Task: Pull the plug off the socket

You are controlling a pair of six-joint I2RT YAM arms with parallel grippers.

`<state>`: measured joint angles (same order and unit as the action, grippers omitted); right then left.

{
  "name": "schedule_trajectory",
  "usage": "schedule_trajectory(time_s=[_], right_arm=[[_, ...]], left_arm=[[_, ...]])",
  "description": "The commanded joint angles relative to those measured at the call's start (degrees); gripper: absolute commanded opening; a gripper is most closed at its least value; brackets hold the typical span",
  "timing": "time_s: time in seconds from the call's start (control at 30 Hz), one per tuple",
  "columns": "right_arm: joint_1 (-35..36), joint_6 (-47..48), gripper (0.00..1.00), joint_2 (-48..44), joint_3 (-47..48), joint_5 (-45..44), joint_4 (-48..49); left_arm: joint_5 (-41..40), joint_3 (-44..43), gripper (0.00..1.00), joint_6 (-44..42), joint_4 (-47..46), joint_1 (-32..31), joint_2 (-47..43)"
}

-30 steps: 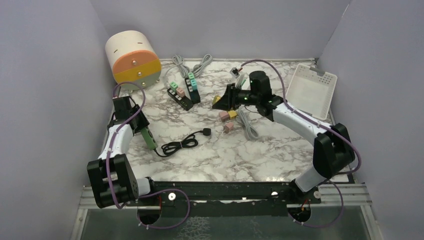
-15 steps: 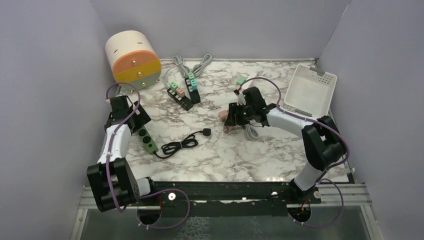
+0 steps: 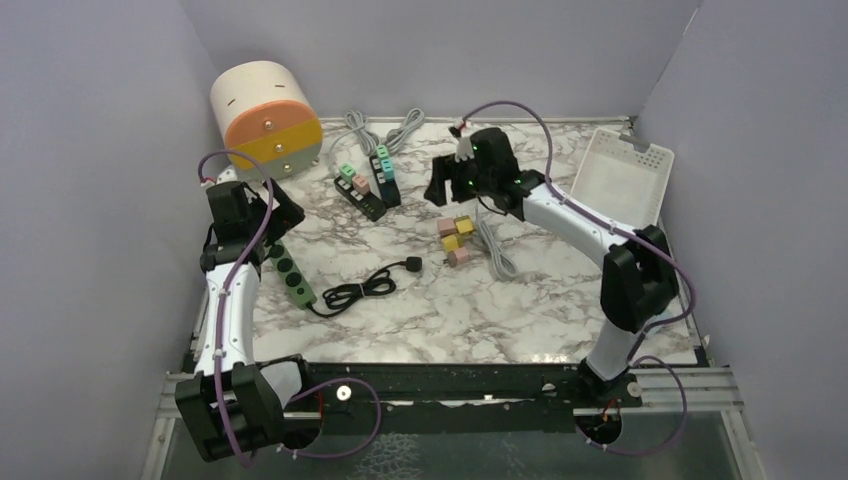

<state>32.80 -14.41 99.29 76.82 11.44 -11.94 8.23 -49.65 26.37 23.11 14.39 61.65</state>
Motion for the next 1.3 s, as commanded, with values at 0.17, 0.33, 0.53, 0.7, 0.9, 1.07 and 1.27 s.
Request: schedule_trajectory(time_s=[0.17,0.33,0.53,0.7,0.9,1.07,1.27], right_arm=[[2.96,3.79,0.72,21.55,28.52,-4.7,0.14],[3.77,5.57,0.72,35.22,47.19,-3.82,-4.21],[4.59,6.69,0.7,46.85,59.73,-3.89,-5.29],[4.97,7.82,0.69,50.8,60.34,-3.9,-1.36],[5.28,8.42,0.58,55.81,63.7,-4.07,1.02],[5.34,8.0,0.01,55.43,62.22,-8.29,3.27],[5.35,6.9,0.01,45.37,48.23,-11.27,8.24]], left_arm=[[10.31,3.66,0.99,-1.14,-4.41,-1.05,-2.29],[13.12,4.67,0.99,-0.98,-6.3,-1.04,-1.04],[14.27,5.65,0.99,-2.02,-6.86,-1.05,-0.4],[14.97,5.94,0.99,-2.84,-6.9,-1.09,-0.47],[16.35,6.05,0.99,-2.84,-6.94,-1.11,-0.36],[18.66,6.75,0.99,-1.76,-9.42,-4.42,-0.46],[10.19,11.0,0.99,7.16,-25.52,-23.22,5.5]])
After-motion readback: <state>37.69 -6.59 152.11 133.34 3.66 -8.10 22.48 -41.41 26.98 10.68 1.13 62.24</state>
